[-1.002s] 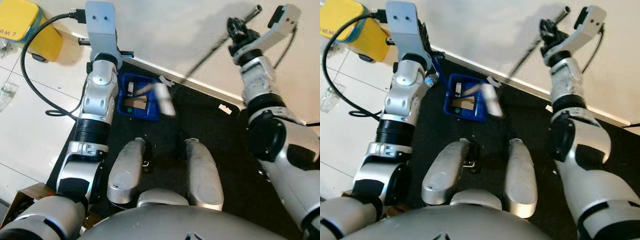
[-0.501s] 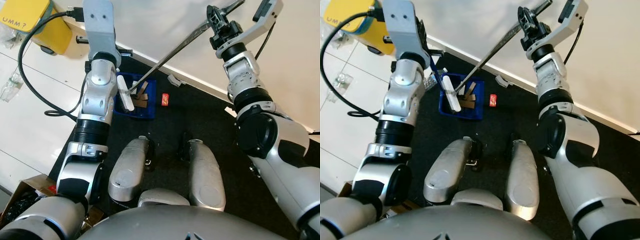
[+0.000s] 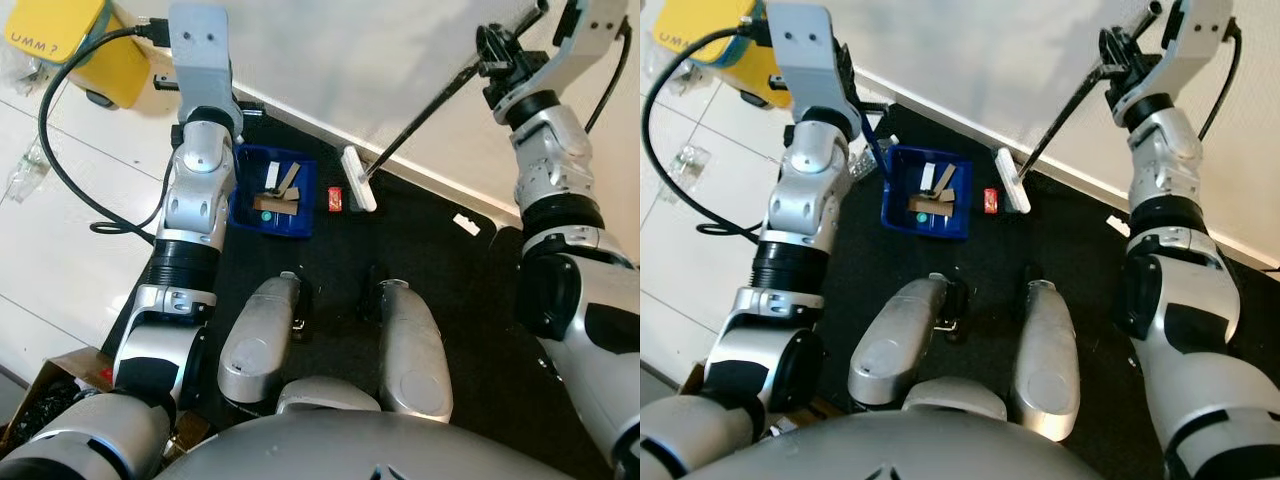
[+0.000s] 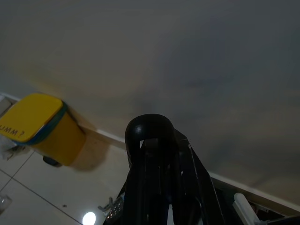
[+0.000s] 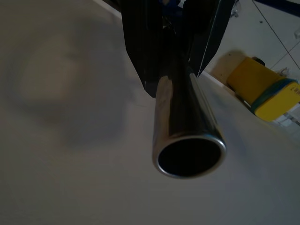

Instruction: Sweep floor

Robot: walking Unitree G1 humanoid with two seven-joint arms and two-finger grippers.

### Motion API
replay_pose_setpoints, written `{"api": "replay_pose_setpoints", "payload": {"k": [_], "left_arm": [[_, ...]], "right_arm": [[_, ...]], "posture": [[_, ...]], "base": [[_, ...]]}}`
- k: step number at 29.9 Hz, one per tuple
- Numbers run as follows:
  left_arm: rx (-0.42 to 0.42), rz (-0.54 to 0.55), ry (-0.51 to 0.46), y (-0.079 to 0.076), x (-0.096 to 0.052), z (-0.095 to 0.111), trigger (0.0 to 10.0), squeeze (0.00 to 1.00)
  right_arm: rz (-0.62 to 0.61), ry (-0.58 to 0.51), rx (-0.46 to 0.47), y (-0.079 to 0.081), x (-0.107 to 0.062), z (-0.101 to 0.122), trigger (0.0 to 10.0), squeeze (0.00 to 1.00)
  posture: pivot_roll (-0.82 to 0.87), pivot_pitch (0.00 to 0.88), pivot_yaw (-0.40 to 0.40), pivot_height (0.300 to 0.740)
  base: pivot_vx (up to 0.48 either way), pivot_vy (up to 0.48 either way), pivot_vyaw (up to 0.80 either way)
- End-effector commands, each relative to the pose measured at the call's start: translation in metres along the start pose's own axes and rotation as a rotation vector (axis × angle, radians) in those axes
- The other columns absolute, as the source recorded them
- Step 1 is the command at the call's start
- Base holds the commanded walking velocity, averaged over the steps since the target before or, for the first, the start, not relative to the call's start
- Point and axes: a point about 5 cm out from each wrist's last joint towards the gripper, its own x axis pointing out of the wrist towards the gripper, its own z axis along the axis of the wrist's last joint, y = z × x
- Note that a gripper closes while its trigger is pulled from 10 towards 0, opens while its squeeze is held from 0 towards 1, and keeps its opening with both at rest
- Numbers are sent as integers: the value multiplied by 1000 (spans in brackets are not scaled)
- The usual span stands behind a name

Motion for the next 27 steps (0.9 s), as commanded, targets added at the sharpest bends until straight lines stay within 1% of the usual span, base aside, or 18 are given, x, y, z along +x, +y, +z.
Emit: {"api": "replay_pose_setpoints", "payload": {"k": [1,3,4,5,6,7,9,11,13,14,15,16,21,23,24,25,26,27], "left_arm": [[2,-37,126,-6,-6,-28,10000,0],[4,-38,125,-5,-6,-28,10000,0],[4,-38,125,-5,-6,-28,10000,0],[5,-38,124,-5,-5,-27,10000,0],[6,-38,122,-5,-5,-27,10000,0],[6,-38,122,-5,-5,-27,10000,0],[13,-34,118,-1,-5,-25,10000,0],[19,-28,117,2,-6,-25,10000,0],[19,-28,117,2,-6,-25,10000,0],[21,-26,116,3,-6,-25,10000,0],[21,-26,116,3,-6,-25,10000,0],[26,-22,113,5,-6,-24,10000,0],[28,-19,111,6,-6,-24,10000,0],[27,-17,111,6,-6,-24,10000,0],[25,-16,110,6,-6,-24,10000,0],[25,-16,110,6,-6,-24,10000,0],[23,-16,110,5,-6,-24,10000,0],[23,-16,110,5,-6,-24,10000,0]], "right_arm": [[-7,85,33,2,-7,-23,10000,0],[-13,135,53,10,-9,-39,10000,0],[-13,135,53,10,-9,-39,10000,0],[-10,148,65,14,-10,-44,10000,0],[-1,129,131,20,-9,-49,10000,0],[-1,129,131,20,-9,-49,10000,0],[5,40,361,32,-6,-54,10000,0],[11,-24,519,39,-4,-55,10000,0],[11,-24,519,39,-4,-55,10000,0],[11,-42,571,41,-3,-56,10000,0],[11,-42,571,41,-3,-56,10000,0],[20,-66,649,47,0,-56,10000,0],[39,-73,663,51,4,-54,10000,0],[42,-81,649,50,5,-51,10000,0],[53,-100,619,48,6,-45,10000,0],[53,-100,619,48,6,-45,10000,0],[66,-120,577,44,7,-39,10000,0],[66,-120,577,44,7,-39,10000,0]], "posture": [[317,247,82,740],[331,246,87,740],[331,246,87,740],[331,246,87,740],[339,247,91,740],[339,247,91,740],[360,248,97,740],[373,246,99,740],[373,246,99,740],[373,246,99,740],[373,246,99,740],[390,240,97,740],[389,239,95,740],[383,241,90,740],[381,242,88,740],[381,242,88,740],[375,244,85,740],[375,244,85,740]], "base": [[0,0,0],[0,0,0],[0,0,0],[0,0,0],[0,0,0],[0,0,0],[0,0,0],[0,0,0],[0,0,0],[0,0,0],[0,0,0],[0,0,0],[0,0,0],[0,0,0],[0,0,0],[0,0,0],[0,0,0],[0,0,0]]}}
